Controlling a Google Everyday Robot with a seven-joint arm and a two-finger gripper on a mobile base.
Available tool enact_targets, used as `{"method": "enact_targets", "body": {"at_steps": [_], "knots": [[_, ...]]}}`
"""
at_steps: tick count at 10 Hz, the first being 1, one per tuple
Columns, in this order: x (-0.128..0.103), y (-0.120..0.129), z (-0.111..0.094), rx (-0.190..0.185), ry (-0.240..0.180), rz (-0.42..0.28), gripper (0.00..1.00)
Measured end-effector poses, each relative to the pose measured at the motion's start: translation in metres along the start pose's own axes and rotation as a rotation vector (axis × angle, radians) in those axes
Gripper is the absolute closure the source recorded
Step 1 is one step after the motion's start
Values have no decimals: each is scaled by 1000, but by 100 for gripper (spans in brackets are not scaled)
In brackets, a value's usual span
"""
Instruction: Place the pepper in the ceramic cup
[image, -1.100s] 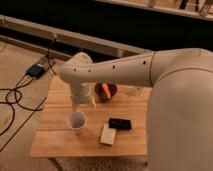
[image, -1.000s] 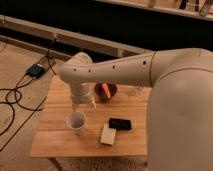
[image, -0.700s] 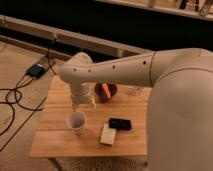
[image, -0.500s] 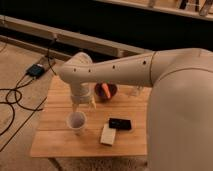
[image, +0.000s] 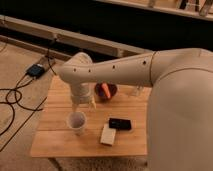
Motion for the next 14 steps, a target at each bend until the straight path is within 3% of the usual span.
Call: {"method": "enact_targets", "body": {"at_steps": [14], "knots": [[-4,-6,1,11,2,1,35]]}}
